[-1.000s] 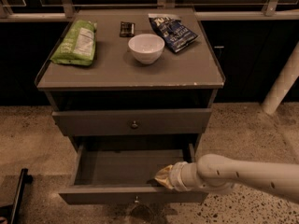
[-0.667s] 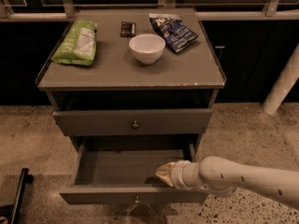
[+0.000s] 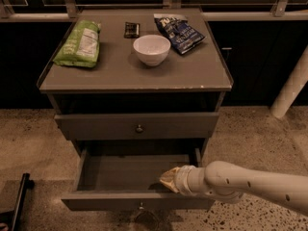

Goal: Open middle drawer

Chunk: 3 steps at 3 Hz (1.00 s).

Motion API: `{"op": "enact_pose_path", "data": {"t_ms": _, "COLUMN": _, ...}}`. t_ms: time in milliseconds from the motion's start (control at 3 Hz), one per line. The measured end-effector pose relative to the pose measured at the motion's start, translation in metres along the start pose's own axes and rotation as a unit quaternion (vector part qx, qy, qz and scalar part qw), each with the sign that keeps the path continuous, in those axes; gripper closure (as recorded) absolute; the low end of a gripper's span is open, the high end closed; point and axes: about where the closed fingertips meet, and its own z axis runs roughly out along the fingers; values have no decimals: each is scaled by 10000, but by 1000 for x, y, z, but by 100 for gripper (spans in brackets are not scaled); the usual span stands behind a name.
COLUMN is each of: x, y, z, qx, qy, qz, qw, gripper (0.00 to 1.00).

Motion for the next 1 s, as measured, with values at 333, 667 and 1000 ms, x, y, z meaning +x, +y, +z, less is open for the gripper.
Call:
{"op": "enact_pose_path", "data": {"t_ms": 333, "x": 0, "y": 0, "z": 0, "qx": 0, "qy": 0, "qz": 0, "qw": 10000, "gripper": 13}}
{"op": "enact_pose_path", "data": {"t_ms": 667, "x": 0, "y": 0, "z": 0, "qx": 0, "qy": 0, "qz": 0, "qw": 10000, "gripper": 0}}
{"op": "enact_pose_path", "data": {"t_ms": 1000, "x": 0, "y": 0, "z": 0, "qx": -1, "qy": 0, "qz": 0, "qw": 10000, "gripper": 0}}
